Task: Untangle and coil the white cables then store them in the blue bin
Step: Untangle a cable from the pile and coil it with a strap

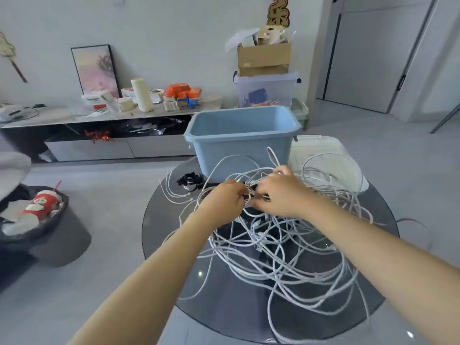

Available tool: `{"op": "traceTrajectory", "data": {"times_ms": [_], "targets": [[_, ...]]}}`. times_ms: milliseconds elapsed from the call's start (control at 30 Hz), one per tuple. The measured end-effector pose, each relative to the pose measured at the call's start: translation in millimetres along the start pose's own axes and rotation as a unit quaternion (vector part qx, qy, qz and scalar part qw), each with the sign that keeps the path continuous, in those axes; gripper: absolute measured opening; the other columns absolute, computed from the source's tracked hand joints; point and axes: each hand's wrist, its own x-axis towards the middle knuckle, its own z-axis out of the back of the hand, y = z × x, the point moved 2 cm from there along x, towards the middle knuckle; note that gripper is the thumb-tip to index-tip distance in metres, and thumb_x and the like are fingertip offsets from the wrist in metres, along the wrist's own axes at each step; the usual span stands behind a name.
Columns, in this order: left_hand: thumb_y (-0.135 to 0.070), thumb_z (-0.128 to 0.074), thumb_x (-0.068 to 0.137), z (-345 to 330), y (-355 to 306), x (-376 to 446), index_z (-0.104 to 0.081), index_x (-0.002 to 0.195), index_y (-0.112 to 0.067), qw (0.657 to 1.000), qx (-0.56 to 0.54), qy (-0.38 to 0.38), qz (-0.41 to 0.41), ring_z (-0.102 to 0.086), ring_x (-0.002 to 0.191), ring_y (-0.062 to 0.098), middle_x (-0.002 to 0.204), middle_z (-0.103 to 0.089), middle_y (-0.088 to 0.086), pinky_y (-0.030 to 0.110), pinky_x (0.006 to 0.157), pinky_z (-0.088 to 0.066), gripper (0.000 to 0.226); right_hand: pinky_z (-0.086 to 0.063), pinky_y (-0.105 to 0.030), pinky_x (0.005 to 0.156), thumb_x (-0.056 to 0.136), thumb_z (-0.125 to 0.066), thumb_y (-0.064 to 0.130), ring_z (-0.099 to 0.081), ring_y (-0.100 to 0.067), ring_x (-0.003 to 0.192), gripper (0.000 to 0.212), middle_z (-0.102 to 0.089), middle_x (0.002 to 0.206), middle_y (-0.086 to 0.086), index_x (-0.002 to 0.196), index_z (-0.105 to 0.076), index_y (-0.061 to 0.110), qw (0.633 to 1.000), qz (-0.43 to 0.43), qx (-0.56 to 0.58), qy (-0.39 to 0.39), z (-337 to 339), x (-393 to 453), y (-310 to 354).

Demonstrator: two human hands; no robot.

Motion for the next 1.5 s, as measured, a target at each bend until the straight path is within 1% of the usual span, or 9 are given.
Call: {"op": "traceTrajectory", "data": {"times_ms": [133,333,500,733,933,1033,1200,1367,1500], "targets": [[0.004,-0.043,0.081,-4,-7,-23,-0.063,0.118,-0.017,0.999,-0.022,0.0,0.034,-0.052,0.116,0.021,0.129,-0.053,0.002,0.027,0.097,-0.041,0.047,-0.017,-0.032,0.102,0.082,-0.062,0.052,-0.033,-0.02,0.12,0.027,-0.051,0.124,0.012,0.094,-0.072,0.031,0.999,-0.01,0.028,0.039,-2,-25,0],[-0.013,-0.059,0.088,-11,-4,-34,-0.067,0.112,-0.017,0.993,-0.057,-0.084,0.059,-0.047,0.12,0.019,0.125,-0.057,-0.001,0.03,0.101,-0.036,0.026,-0.032,-0.035,0.1,0.092,-0.051,0.011,-0.052,-0.015,0.096,0.014,-0.056,0.09,0.009,0.081,-0.058,0.018,0.985,-0.041,0.122,-0.114,-4,-24,7],[-0.026,-0.058,0.093,13,-7,-24,-0.07,0.092,-0.017,0.964,-0.147,-0.19,0.11,-0.055,0.1,0.023,0.097,-0.069,0.001,0.029,0.079,-0.039,0.015,-0.037,-0.014,0.059,0.097,-0.043,0.013,-0.049,-0.008,0.065,0.018,-0.052,0.069,0.009,0.083,-0.054,0.01,0.86,-0.182,0.37,-0.3,27,-26,-16],[-0.022,-0.057,0.094,57,-10,-22,-0.071,0.083,-0.023,0.847,-0.434,-0.269,0.148,-0.056,0.059,0.015,0.054,-0.058,-0.005,0.035,0.072,-0.053,0.018,-0.047,-0.031,0.075,0.096,-0.049,0.022,-0.06,-0.013,0.076,0.017,-0.067,0.083,0.005,0.088,-0.064,0.02,0.91,-0.162,0.345,-0.164,46,-11,-27],[-0.019,-0.063,0.091,76,-27,-26,-0.07,0.086,-0.013,0.733,-0.581,-0.282,0.215,-0.05,0.056,0.013,0.068,-0.051,0.002,0.035,0.067,-0.06,0.01,-0.041,-0.029,0.081,0.083,-0.065,0.01,-0.052,-0.019,0.095,0.031,-0.056,0.106,-0.004,0.114,-0.062,0.014,0.906,-0.067,0.159,-0.385,39,-14,7],[-0.017,-0.065,0.09,85,-30,-27,-0.068,0.079,-0.012,0.732,-0.583,-0.283,0.209,-0.051,0.059,0.015,0.07,-0.053,0.003,0.034,0.064,-0.06,0.012,-0.038,-0.014,0.064,0.085,-0.066,0.018,-0.05,-0.003,0.071,0.029,-0.051,0.098,0.008,0.113,-0.059,0.019,0.902,-0.044,0.281,-0.325,30,-10,23],[-0.022,-0.067,0.088,81,-25,-29,-0.072,0.087,-0.014,0.776,-0.536,-0.262,0.205,-0.047,0.048,0.009,0.069,-0.056,-0.001,0.019,0.048,-0.049,0.01,-0.039,-0.018,0.068,0.092,-0.055,0.036,-0.053,-0.009,0.076,0.029,-0.058,0.089,0.014,0.117,-0.065,0.024,0.879,-0.059,0.385,-0.274,34,3,26],[-0.023,-0.063,0.089,91,-23,-23,-0.073,0.081,-0.022,0.744,-0.555,-0.325,0.181,-0.032,0.049,0.011,0.065,-0.047,-0.003,0.021,0.048,-0.031,0.013,-0.039,-0.018,0.058,0.096,-0.049,0.034,-0.054,-0.005,0.056,0.027,-0.059,0.064,0.003,0.078,-0.067,0.023,0.911,-0.08,0.402,-0.055,63,10,12],[-0.023,-0.058,0.092,94,-21,-20,-0.07,0.082,-0.023,0.743,-0.558,-0.332,0.161,-0.03,0.05,0.01,0.064,-0.043,-0.004,0.02,0.046,-0.029,0.016,-0.033,-0.023,0.061,0.096,-0.05,0.035,-0.034,-0.013,0.056,0.027,-0.043,0.054,0.01,0.078,-0.067,0.023,0.875,-0.133,0.453,-0.112,94,11,-13]]}}
